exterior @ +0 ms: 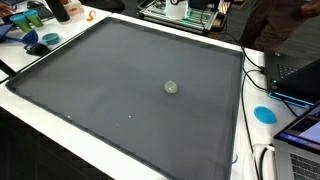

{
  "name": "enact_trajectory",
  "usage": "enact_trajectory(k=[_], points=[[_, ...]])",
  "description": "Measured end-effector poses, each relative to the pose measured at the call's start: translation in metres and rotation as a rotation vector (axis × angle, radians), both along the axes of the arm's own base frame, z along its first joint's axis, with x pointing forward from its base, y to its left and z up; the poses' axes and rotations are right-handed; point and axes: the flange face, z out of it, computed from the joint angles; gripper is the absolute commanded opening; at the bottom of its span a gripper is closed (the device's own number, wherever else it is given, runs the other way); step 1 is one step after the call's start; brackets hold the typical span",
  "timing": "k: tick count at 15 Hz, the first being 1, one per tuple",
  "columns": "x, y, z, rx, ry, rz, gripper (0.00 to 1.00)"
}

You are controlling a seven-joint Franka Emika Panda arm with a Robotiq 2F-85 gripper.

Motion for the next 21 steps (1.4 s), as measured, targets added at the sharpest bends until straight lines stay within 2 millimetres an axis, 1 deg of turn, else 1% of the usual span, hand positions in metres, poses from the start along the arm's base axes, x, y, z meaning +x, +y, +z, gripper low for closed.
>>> enact_trajectory(k=[11, 12, 15, 16, 17, 18, 19, 21], points=[[0.0, 0.0, 0.0, 0.0, -0.001, 0.0, 0.48], [0.0, 0.0, 0.0, 0.0, -0.001, 0.0, 0.23], [0.001, 0.001, -0.001, -0.001, 0.002, 0.002, 0.23], [0.003, 0.005, -0.002, -0.001, 0.005, 0.011, 0.23], [0.007, 0.014, -0.004, -0.001, 0.009, 0.026, 0.23], [0.012, 0.026, -0.005, 0.001, 0.012, 0.047, 0.23], [0.019, 0.042, -0.006, 0.002, 0.016, 0.071, 0.23], [0.034, 0.079, -0.006, 0.0, 0.02, 0.118, 0.23]])
